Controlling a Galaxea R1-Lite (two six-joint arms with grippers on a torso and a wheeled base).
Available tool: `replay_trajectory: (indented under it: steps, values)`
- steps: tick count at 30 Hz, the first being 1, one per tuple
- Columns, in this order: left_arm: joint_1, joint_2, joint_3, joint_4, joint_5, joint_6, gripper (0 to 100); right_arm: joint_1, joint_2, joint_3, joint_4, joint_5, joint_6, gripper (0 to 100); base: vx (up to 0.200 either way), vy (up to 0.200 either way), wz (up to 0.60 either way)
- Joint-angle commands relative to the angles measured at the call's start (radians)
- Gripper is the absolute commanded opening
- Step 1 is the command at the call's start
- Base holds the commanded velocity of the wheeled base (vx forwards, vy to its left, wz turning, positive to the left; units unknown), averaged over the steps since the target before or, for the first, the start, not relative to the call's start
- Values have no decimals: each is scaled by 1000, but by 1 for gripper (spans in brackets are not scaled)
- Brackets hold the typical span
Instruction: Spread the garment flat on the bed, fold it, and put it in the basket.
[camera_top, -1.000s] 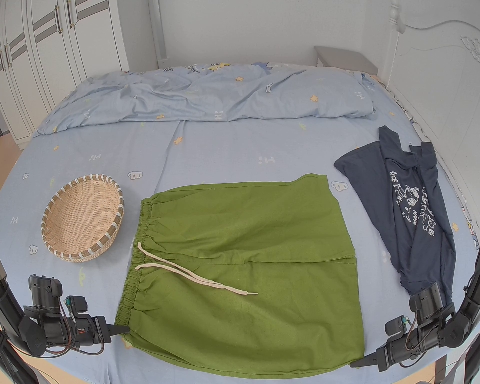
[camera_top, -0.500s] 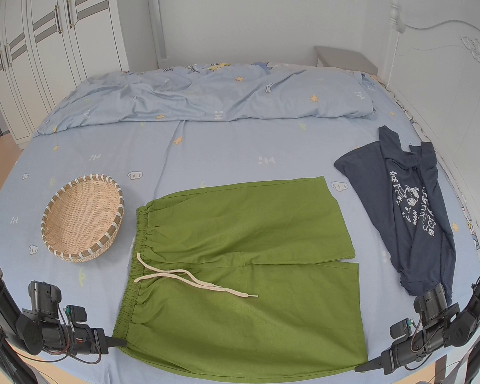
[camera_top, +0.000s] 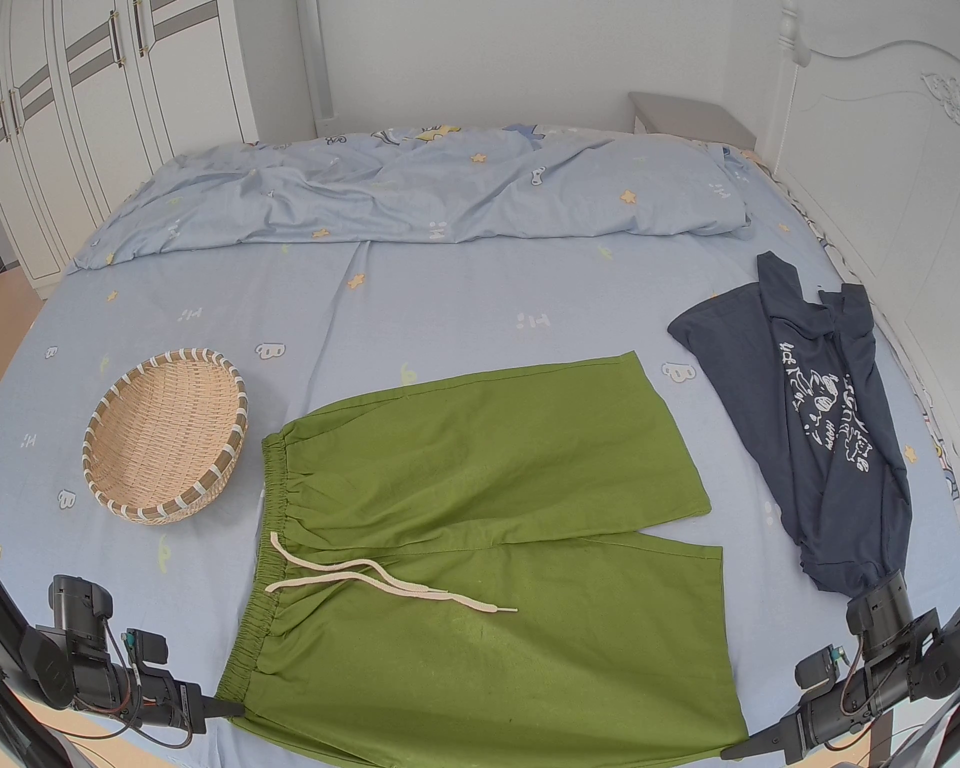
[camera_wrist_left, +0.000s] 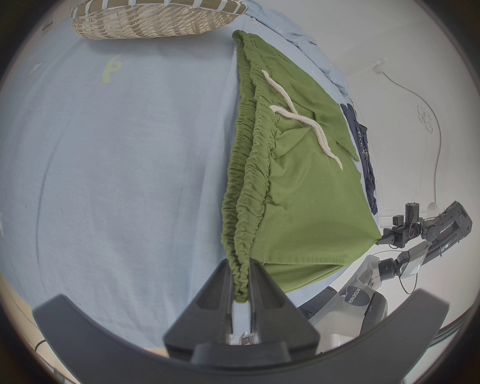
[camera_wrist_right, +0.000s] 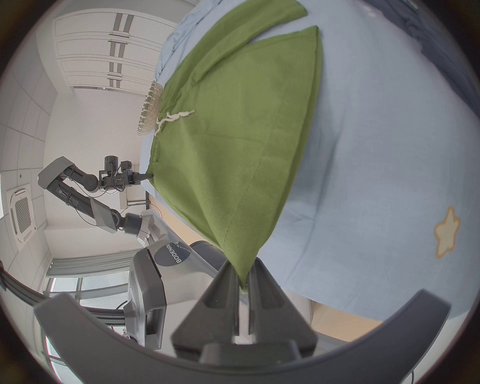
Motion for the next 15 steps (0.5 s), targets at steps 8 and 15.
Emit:
replay_trajectory:
  steps: [8, 15]
  values:
    - [-126, -210, -161, 37, -45, -446, 0, -63, -198, -194, 20, -5, 108, 0, 0, 0, 0]
    - [-227, -257, -415, 201, -44, -693, 0, -74, -213, -501, 195, -11, 145, 0, 0, 0, 0]
